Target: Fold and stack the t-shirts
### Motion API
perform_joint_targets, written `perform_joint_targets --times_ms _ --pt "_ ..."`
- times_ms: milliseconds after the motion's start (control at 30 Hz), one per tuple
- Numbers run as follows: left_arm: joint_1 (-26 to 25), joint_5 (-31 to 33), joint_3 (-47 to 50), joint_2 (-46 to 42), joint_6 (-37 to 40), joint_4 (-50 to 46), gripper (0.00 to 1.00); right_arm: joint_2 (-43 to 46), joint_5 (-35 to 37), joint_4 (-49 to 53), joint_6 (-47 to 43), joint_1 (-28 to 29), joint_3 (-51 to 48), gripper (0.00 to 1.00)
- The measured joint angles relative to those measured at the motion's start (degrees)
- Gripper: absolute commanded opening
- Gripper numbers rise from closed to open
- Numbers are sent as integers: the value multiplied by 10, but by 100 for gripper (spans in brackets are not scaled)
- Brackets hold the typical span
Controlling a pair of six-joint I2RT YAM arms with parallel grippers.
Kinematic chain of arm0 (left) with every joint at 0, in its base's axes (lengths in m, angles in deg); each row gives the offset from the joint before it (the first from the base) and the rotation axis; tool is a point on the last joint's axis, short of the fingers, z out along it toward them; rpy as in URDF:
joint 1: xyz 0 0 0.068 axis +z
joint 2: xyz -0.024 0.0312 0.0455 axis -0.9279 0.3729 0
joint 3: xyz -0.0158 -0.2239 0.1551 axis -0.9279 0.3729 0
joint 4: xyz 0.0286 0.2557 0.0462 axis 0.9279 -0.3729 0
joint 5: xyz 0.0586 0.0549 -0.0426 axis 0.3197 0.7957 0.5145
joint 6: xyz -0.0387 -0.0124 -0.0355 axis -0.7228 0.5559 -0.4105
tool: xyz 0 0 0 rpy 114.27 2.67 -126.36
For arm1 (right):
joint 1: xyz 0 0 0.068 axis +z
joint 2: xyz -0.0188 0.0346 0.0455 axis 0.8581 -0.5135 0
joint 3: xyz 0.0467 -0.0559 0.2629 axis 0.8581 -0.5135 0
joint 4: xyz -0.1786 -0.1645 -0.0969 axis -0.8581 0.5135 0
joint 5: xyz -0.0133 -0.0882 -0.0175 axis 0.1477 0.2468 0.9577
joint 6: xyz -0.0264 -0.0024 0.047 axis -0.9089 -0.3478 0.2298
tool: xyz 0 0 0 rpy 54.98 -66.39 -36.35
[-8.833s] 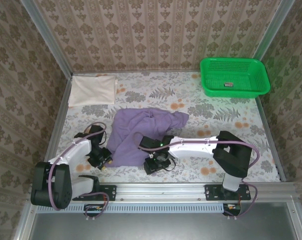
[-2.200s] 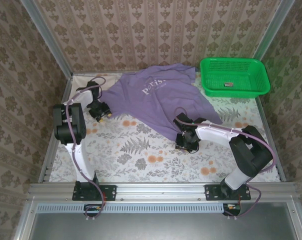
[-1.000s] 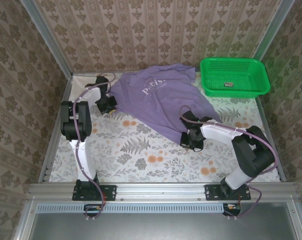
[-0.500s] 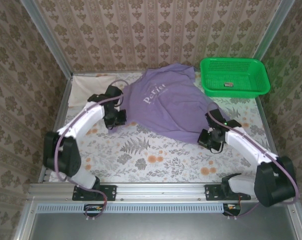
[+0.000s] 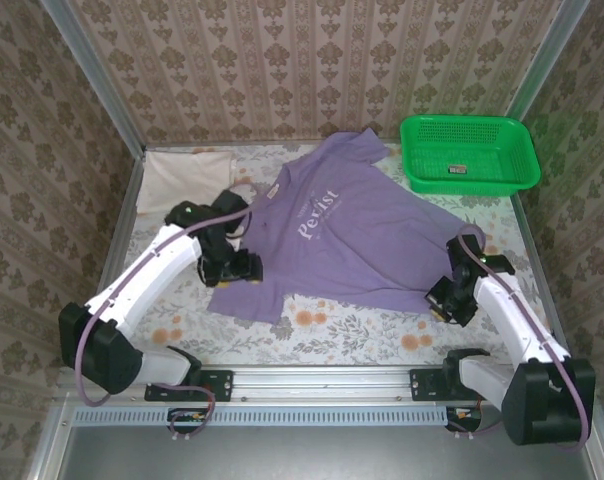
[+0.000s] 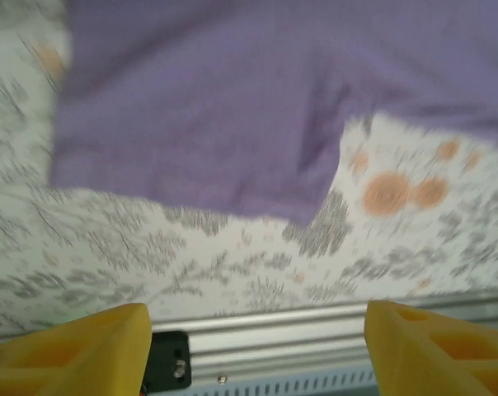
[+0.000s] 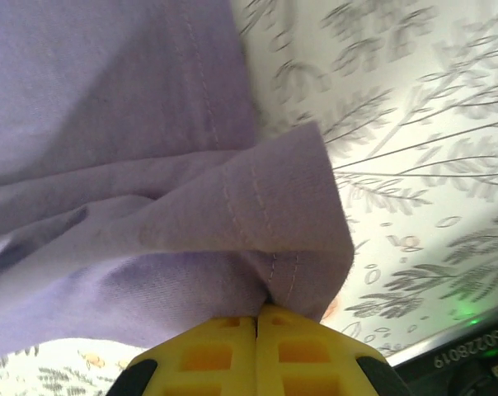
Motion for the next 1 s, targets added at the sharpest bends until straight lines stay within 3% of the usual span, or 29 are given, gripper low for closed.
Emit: perform_joint_targets --times_ms 133,233,300,400,600,700,867,1000 --pt "64 17 -104 65 14 32 67 21 27 17 11 -11 9 2" --pt "90 29 -212 170 29 58 63 36 35 22 19 -23 9 17" --pt "93 33 -306 273 44 97 60 43 42 27 24 -28 9 30" --pt "90 33 -428 409 64 116 60 46 51 36 24 -31 9 39" --pt "73 16 -668 650 92 133 61 42 70 48 -1 -32 53 44" --pt "60 0 -708 714 94 152 60 25 68 31 -22 -32 83 44" --pt "46 14 -710 742 97 152 60 -58 54 -21 -59 -10 144 44" --pt "45 71 -607 692 96 185 59 -151 45 -69 -84 22 200 45"
